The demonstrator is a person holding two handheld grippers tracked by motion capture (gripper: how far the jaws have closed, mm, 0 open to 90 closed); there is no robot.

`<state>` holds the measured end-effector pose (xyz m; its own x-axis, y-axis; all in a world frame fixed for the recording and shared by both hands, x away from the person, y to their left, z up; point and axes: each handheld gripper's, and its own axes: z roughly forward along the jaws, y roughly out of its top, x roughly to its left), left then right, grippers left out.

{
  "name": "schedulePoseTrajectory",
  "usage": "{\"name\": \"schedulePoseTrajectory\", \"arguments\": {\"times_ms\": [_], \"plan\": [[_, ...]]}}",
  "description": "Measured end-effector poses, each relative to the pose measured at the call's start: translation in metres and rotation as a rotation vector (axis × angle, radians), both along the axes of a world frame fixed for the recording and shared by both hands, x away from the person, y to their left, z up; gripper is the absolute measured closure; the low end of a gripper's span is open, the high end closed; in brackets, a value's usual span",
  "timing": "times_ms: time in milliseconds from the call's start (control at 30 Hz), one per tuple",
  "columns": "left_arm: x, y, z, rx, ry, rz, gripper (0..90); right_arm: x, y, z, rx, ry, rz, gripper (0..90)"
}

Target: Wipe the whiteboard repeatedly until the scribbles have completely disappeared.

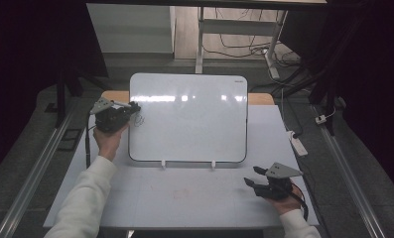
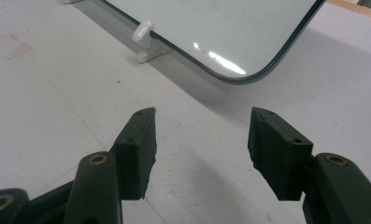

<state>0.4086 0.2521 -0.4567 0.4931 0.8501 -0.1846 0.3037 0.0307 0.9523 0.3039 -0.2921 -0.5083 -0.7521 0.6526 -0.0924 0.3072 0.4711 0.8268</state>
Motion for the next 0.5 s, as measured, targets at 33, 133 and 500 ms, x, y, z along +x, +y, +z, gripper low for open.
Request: {"name": "schedulePoseTrajectory", "arguments": {"times_ms": [33,133,500], "plan": [[0.001,0.001,0.000,-0.010,0.006,-0.001,77.9,0.000,0.000,0.000,0.000,0.000,0.000,42.5],[-0.003,-0.011,-0.007,0.002,0.010,-0.040,77.9,0.000,0.000,0.000,0.001,0.003,0.000,42.4],[-0.005,0.002,-0.006,-0.012,0.012,-0.001,77.9,0.000,0.002,0.000,0.001,-0.001,0.007,42.4]]}}
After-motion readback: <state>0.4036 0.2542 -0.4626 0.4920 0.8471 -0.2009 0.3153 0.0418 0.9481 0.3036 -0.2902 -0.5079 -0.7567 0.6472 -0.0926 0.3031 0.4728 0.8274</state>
